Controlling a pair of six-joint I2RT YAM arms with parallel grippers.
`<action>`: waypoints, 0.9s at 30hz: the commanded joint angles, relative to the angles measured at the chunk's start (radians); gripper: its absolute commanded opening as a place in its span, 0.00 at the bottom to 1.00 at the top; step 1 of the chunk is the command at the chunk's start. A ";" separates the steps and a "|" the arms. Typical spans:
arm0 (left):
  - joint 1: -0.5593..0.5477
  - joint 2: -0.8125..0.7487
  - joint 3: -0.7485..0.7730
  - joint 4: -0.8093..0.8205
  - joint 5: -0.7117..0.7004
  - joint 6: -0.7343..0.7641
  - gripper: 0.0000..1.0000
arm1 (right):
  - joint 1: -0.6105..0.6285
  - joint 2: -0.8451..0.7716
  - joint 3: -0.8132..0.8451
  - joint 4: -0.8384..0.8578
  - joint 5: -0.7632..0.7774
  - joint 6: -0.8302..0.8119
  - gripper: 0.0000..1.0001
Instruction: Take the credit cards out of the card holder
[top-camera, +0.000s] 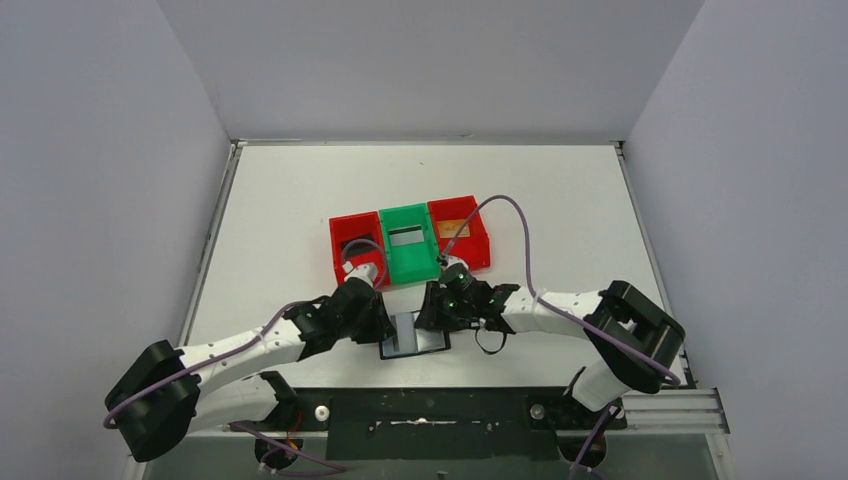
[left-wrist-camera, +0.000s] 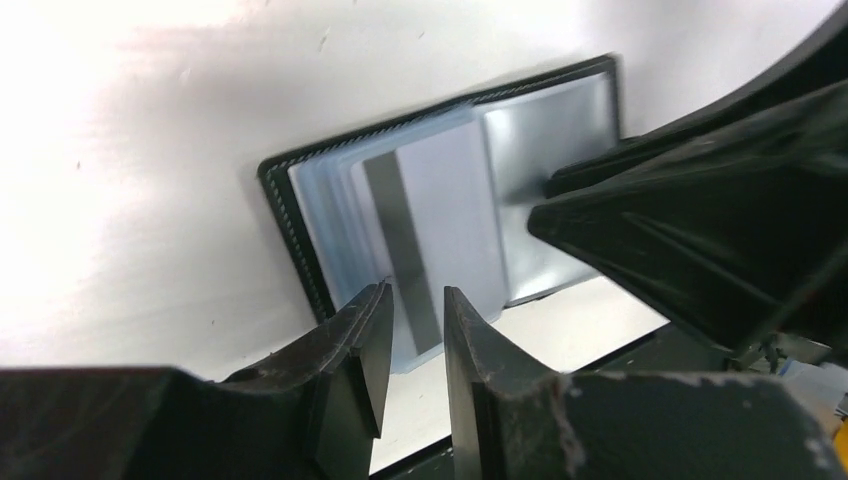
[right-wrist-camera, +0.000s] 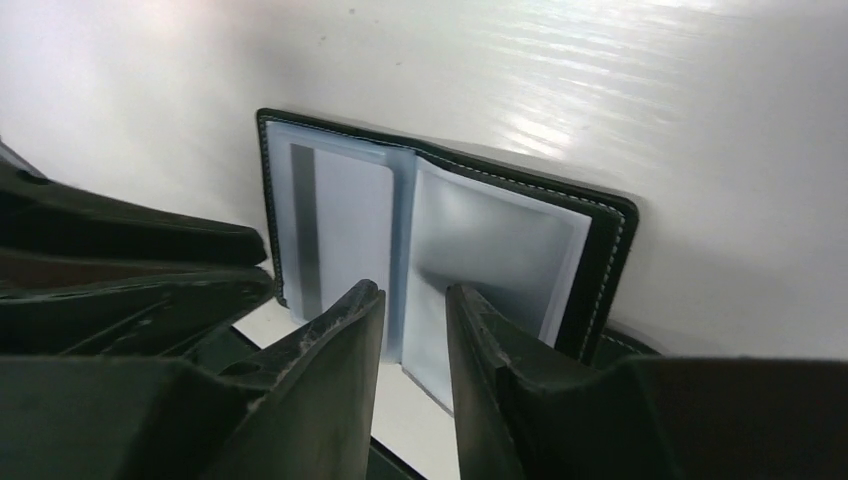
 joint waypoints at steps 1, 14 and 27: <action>0.002 -0.017 -0.027 0.039 0.040 -0.042 0.26 | 0.030 -0.006 0.017 0.112 0.019 0.012 0.29; 0.000 -0.015 -0.122 0.092 0.012 -0.011 0.30 | 0.054 0.173 -0.119 0.482 0.002 0.163 0.20; -0.001 0.037 -0.110 0.014 -0.096 0.032 0.08 | 0.119 0.304 -0.268 0.902 0.019 0.329 0.14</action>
